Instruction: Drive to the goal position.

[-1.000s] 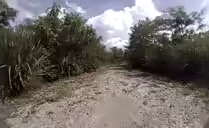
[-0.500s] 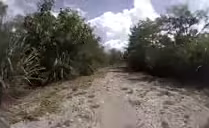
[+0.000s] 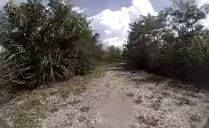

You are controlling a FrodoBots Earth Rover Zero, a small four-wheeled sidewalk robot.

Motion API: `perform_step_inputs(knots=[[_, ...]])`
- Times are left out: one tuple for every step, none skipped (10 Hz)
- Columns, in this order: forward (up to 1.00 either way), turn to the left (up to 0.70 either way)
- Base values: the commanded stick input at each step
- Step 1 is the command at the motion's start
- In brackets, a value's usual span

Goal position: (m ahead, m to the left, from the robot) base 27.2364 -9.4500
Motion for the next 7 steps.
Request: perform_step_inputs(knots=[[0.85, 0.0], [0.85, 0.0], [0.85, 0.0], [0.85, 0.0], [0.85, 0.0], [0.85, 0.0], [0.85, 0.0]])
